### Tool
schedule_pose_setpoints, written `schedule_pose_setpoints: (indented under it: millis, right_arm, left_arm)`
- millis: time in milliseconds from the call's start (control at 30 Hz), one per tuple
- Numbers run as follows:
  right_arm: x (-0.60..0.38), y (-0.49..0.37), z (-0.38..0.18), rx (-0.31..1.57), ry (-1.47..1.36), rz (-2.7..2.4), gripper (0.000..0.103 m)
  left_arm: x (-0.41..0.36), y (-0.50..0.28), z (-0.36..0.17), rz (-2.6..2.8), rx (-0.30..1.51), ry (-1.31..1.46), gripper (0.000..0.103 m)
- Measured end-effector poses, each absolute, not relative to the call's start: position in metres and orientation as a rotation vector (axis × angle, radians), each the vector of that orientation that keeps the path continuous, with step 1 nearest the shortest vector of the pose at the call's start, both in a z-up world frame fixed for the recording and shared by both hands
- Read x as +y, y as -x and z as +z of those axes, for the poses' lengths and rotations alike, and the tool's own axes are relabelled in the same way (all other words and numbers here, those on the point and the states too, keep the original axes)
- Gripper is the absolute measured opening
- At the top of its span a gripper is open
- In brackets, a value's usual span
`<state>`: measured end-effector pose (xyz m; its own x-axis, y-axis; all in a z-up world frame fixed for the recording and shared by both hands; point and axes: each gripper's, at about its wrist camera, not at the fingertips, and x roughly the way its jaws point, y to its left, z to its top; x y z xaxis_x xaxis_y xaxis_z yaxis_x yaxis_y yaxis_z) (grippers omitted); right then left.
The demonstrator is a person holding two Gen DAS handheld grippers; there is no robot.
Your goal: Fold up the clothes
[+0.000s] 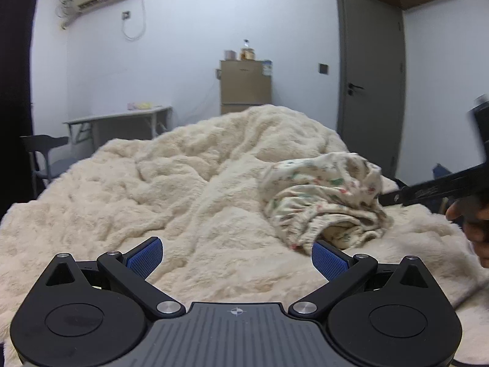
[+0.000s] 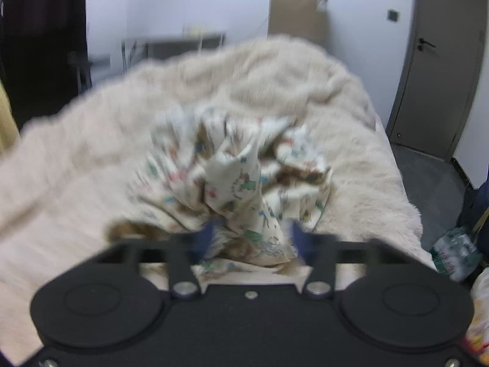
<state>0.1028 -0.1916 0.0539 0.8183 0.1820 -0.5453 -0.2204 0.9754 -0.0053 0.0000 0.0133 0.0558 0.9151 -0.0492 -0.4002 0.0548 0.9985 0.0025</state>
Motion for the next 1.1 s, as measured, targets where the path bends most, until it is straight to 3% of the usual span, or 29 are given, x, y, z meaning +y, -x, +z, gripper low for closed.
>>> schedule_pose_setpoints:
  millis: [33, 67, 200, 433, 1100]
  right_arm:
    - [-0.188, -0.078, 0.064, 0.534, 0.06, 0.213, 0.102]
    - [-0.187, -0.07, 0.066, 0.524, 0.055, 0.204, 0.103]
    - [-0.182, -0.041, 0.062, 0.492, 0.013, 0.204, 0.103]
    - [-0.162, 0.007, -0.003, 0.574, -0.023, 0.151, 0.103]
    - [-0.158, 0.012, -0.004, 0.535, 0.036, 0.124, 0.103]
  left_arm:
    - [0.011, -0.003, 0.057, -0.059, 0.419, -0.015, 0.103]
    - [0.009, -0.005, 0.058, -0.067, 0.426, -0.014, 0.103]
    - [-0.011, -0.007, 0.054, -0.075, 0.46, -0.008, 0.103]
    - [-0.012, 0.003, 0.034, -0.045, 0.512, 0.018, 0.103]
    - [-0.019, 0.015, 0.024, -0.054, 0.489, -0.048, 0.103]
